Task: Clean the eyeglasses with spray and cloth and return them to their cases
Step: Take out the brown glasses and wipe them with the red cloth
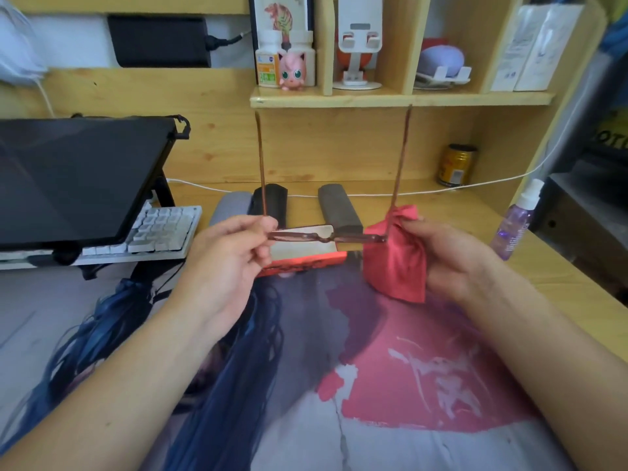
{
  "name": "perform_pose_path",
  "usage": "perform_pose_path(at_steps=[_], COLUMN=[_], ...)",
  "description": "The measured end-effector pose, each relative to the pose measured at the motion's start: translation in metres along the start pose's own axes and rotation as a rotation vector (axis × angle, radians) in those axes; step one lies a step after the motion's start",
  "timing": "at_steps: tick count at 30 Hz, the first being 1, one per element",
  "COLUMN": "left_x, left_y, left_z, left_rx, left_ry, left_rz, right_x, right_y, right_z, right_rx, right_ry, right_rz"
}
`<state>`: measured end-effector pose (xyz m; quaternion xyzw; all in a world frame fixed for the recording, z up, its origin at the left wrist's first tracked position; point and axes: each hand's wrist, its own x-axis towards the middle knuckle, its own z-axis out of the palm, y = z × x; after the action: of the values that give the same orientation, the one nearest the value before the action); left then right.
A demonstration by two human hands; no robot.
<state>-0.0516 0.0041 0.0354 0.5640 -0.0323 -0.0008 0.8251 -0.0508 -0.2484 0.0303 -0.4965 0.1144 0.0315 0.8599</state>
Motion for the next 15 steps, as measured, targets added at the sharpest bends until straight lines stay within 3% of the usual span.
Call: perform_pose_path(at_steps=[4, 15], left_x=[0.004, 0.004], left_y=[0.003, 0.017], left_z=[-0.003, -0.010], left_rx=[-0.061, -0.237], left_ry=[0.097, 0.163], left_rz=[-0.162, -0.299], right_x=[0.004, -0.005], right_y=[0.017, 0.020], right_z=[0.008, 0.022], right_rx=[-0.038, 0.019], right_ry=[0.036, 0.012], right_rz=[-0.033, -0.076])
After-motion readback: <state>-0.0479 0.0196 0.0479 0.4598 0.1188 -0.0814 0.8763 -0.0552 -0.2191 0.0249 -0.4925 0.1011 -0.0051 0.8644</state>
